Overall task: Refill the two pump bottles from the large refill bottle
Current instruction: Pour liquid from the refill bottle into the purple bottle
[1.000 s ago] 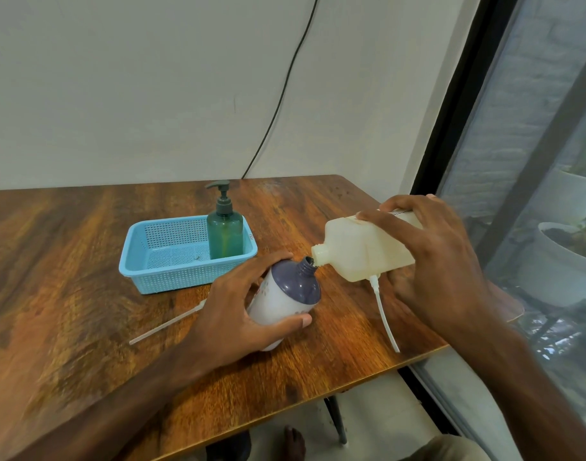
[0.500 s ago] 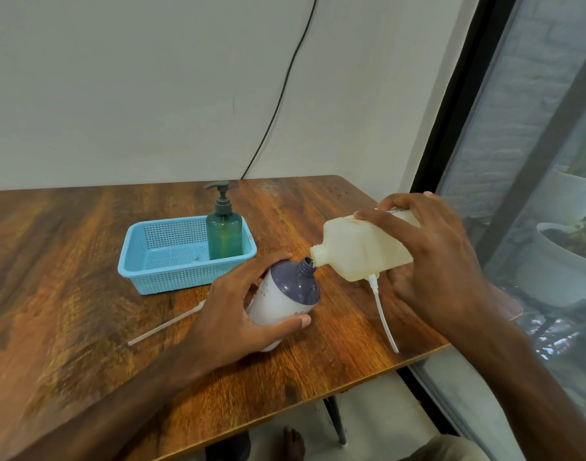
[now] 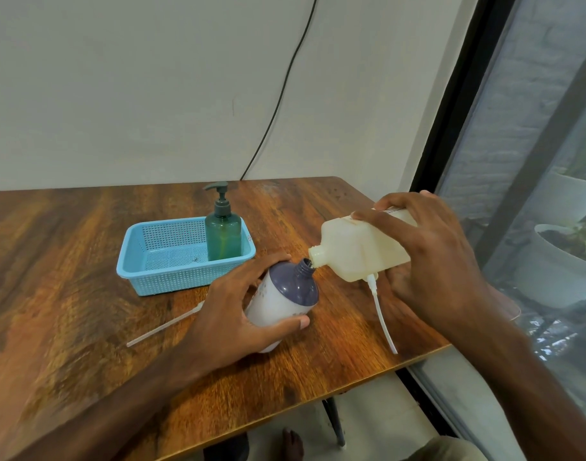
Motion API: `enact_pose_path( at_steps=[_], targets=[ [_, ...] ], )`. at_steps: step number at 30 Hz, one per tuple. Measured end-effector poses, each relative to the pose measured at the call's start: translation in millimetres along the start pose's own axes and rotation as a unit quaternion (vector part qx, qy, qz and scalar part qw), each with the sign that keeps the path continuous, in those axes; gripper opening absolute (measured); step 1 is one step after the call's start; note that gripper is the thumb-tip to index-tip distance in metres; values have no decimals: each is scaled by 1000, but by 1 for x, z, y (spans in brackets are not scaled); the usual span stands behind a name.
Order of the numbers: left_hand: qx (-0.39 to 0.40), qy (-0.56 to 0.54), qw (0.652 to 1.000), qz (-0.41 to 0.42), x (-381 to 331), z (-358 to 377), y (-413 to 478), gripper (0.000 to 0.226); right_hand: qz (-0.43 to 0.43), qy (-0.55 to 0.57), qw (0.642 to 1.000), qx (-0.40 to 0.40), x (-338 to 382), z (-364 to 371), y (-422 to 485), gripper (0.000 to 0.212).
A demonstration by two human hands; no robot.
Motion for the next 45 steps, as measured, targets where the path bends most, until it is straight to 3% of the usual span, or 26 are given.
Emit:
enact_pose_path(
  at_steps=[45],
  targets=[
    [0,-22,1000,0,-1,-1,0,86,-22,-42,999,16,6,-8,12,86]
  ],
)
Point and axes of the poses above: each hand's wrist, its own y-axis towards the middle knuckle, its own z-axis out of the palm, x = y × z, the point moved 1 cm from there along y, towards the middle knuckle, and after that the axes turned 2 degrees about -y, right-handed, at the moved point
